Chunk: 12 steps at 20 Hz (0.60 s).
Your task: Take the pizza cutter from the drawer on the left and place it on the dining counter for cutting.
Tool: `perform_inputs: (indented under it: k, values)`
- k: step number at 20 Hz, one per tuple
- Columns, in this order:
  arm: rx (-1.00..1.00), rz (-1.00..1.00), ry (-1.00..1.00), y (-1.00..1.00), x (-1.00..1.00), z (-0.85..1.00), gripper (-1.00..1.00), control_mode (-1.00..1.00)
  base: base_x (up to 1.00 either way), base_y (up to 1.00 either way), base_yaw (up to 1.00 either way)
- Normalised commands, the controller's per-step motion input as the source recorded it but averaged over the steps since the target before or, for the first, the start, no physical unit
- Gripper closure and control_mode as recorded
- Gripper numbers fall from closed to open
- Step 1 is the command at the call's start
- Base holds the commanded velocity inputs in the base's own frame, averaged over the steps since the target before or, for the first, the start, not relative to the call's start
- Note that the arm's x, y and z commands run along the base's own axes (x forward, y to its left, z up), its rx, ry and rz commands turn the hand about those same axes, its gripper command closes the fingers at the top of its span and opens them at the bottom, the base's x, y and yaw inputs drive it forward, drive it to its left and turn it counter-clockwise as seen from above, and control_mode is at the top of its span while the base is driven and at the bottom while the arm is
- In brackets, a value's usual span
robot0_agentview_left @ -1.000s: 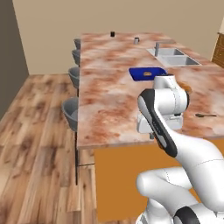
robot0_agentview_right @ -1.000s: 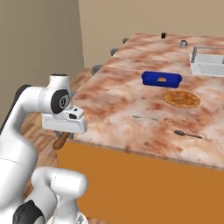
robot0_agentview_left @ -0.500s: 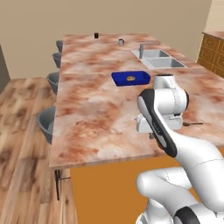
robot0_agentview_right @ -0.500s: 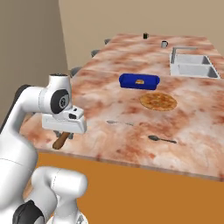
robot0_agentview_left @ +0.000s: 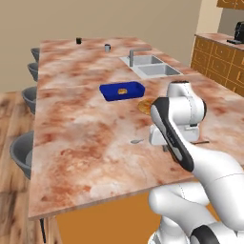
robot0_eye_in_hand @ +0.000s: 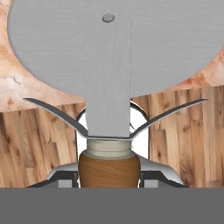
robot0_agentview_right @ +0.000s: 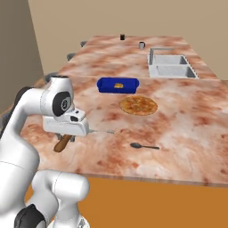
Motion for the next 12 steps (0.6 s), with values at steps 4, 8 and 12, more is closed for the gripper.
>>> perform_inputs:
  k: [4,8,12]
  values:
    - [0.00,0.00,0.00,0.00,0.00,0.00,1.00,1.00,0.62,-0.21,-0.07]
    - [0.00,0.00,0.00,0.00,0.00,0.00,1.00,1.00,0.77,-0.20,0.00]
    - [0.07,0.00,-0.01,-0.21,1.00,0.00,1.00,-1.00,0.00,0.00,0.00]
